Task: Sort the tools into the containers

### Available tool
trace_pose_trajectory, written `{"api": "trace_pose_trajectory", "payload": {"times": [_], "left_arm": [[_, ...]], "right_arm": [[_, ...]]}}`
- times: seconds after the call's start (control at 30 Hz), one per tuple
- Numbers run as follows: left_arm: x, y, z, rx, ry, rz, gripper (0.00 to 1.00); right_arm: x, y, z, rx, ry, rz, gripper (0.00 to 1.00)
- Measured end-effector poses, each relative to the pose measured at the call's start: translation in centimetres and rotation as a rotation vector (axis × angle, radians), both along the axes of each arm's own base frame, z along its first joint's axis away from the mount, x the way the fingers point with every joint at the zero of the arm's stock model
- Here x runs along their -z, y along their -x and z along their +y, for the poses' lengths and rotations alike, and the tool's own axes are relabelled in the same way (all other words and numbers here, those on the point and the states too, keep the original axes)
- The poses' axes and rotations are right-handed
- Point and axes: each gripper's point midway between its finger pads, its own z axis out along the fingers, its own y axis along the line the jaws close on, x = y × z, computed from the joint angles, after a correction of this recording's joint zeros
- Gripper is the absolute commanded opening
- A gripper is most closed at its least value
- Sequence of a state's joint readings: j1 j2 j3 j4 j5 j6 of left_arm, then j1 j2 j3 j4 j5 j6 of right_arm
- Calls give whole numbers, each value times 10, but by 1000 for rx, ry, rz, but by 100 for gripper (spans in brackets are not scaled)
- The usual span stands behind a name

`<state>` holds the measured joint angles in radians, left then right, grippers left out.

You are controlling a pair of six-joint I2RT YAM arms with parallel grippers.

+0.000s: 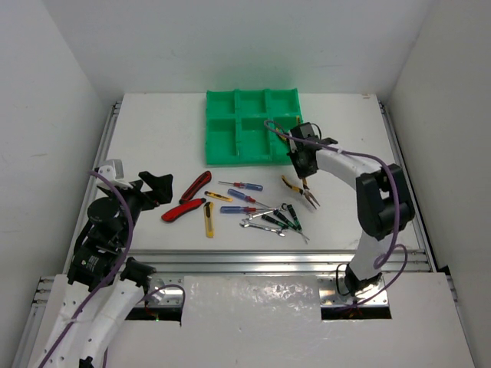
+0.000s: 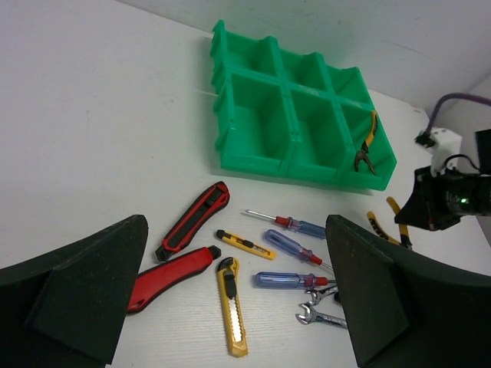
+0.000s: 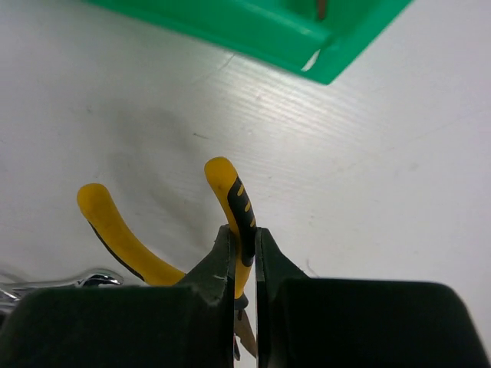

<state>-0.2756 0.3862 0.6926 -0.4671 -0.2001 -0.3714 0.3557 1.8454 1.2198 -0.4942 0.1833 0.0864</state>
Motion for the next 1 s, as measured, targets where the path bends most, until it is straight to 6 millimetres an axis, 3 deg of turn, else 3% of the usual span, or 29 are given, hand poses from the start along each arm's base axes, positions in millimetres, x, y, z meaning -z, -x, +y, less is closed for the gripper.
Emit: {"api": "trace_pose_trajectory", "payload": {"times": [0.2,0.4,0.5,0.67,0.83,1.0], "left_arm": [[0,0,0,0,0,0,100],[0,0,0,0,0,0,100],[0,0,0,0,0,0,100],[0,0,0,0,0,0,100],[0,0,0,0,0,0,100],[0,0,-1,6,1,0,100]], "right_arm": [[-51,-16,-1,39,-38,-169,0],[-87,-37,-2,90,-67,-285,0],[-113,-65,-2,131,-88,-370,0],[-158,-140,3,217,-109,-556,0],[-153,-193,3,312,-82,-621,0],[-125,-219,2,365,-35,-612,0]]}}
